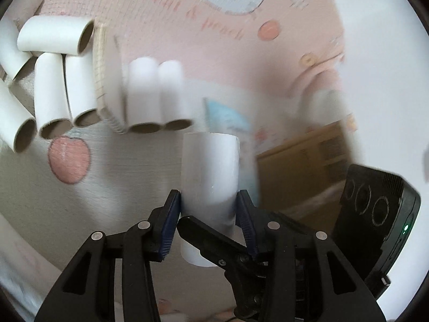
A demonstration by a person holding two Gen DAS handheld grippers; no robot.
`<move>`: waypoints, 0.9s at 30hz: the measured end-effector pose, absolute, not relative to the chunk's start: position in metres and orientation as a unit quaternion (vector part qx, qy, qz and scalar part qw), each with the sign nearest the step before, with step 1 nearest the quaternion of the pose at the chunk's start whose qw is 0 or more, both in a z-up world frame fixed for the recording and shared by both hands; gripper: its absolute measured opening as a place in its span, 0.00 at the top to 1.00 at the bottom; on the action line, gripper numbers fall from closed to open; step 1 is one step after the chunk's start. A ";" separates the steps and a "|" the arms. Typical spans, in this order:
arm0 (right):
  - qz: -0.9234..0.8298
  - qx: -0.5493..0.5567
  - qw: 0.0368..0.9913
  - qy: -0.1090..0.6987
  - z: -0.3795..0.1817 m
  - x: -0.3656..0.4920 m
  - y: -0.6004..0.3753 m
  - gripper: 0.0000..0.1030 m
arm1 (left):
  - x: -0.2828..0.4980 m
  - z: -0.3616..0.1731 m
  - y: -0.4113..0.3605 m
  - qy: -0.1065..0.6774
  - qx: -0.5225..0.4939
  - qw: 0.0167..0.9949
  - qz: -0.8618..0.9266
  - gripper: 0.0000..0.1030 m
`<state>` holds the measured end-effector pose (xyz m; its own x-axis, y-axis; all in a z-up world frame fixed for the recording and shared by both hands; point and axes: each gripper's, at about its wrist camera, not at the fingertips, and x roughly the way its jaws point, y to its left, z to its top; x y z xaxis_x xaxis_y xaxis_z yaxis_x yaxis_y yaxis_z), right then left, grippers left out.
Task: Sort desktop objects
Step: 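Lift the tube with the left gripper and carry it over the box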
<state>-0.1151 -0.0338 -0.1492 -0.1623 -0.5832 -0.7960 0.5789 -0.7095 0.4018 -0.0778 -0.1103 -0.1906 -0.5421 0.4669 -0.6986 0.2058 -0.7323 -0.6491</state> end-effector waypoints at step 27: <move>-0.877 0.360 0.316 -0.018 0.009 -0.113 0.116 0.58 | -0.130 -0.030 0.058 -0.198 -0.422 0.214 0.859 0.54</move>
<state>-0.1126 0.1157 0.0087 -0.5400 -0.5679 -0.6212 0.5424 -0.7992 0.2591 -0.1302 0.0580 -0.0296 -0.5532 0.5342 -0.6392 -0.2001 -0.8301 -0.5205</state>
